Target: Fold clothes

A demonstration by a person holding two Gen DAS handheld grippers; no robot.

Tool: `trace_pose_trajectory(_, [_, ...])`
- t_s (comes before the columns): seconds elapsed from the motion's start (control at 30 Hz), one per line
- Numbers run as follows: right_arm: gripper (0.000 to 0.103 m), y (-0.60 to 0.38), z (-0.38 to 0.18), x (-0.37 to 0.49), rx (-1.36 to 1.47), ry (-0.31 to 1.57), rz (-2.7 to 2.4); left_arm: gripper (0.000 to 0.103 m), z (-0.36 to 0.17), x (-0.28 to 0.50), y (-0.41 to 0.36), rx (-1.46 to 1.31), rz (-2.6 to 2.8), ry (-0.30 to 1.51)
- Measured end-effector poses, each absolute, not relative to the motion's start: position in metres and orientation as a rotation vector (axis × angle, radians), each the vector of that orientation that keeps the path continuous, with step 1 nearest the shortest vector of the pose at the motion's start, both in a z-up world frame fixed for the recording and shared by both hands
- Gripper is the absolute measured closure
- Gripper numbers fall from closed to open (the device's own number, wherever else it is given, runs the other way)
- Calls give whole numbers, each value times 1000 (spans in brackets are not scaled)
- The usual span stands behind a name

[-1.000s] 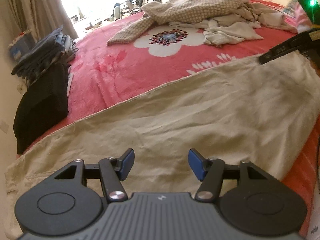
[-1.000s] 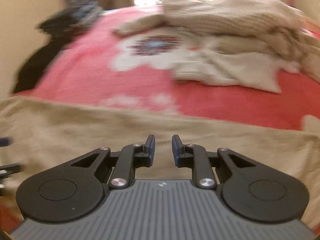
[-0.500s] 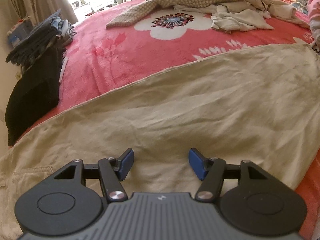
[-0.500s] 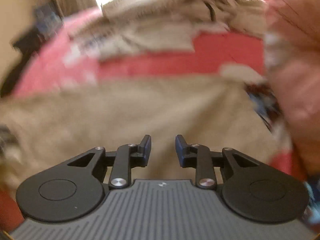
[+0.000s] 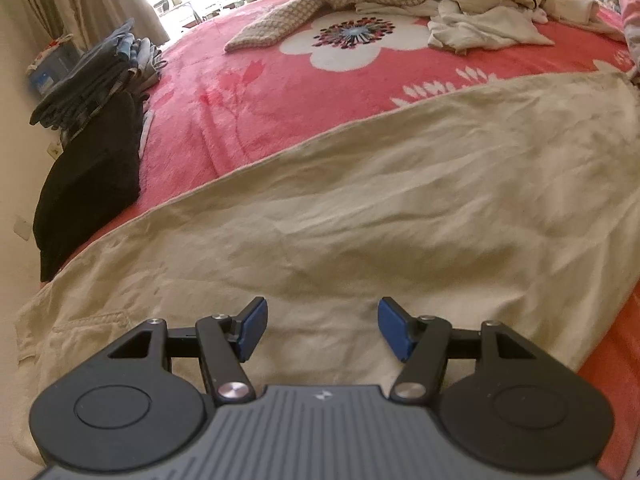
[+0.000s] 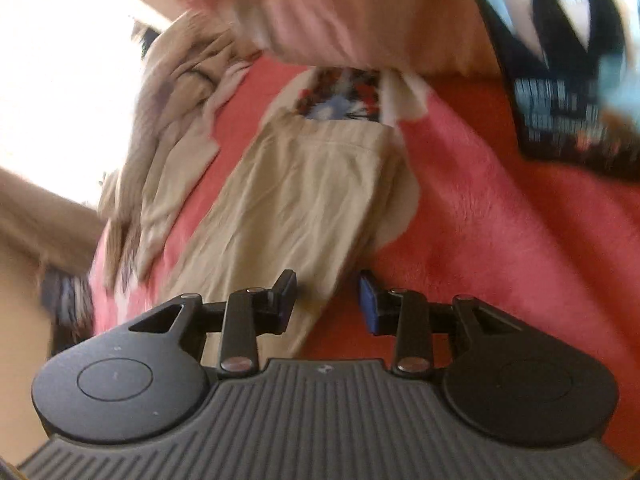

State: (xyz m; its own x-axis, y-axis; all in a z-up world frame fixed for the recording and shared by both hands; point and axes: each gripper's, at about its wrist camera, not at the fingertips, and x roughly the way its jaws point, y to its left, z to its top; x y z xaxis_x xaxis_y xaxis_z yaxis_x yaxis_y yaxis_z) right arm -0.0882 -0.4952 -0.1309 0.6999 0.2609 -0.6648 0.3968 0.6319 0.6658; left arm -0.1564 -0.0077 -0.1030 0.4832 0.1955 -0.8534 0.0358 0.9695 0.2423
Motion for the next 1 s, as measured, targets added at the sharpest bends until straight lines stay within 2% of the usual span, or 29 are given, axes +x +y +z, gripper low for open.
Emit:
trace_pose_trajectory(0.17, [70, -507, -153, -85, 1128, 699, -135, 40, -103, -158, -1, 228, 110, 1076])
trace_pose_trajectory(0.37, [73, -510, -163, -78, 1218, 627, -138, 40, -106, -161, 6, 208, 100, 1080])
trace_pose_trajectory(0.4, [80, -510, -162, -77, 1217, 625, -138, 40, -106, -161, 8, 198, 97, 1082])
trace_pose_trajectory(0.43, [93, -508, -158, -78, 1208, 613, -132, 40, -106, -162, 10, 189, 94, 1084])
trace_pose_trajectory(0.47, [96, -506, -155, -78, 1198, 600, -127, 40, -107, -163, 12, 180, 91, 1087])
trace_pose_trajectory(0.73, [99, -445, -73, -70, 887, 504, 54, 40, -110, -167, 18, 150, 72, 1095])
trace_pose_trajectory(1.0, [99, -359, 4, -56, 708, 436, 314, 41, -105, -171, 30, 85, 79, 1110])
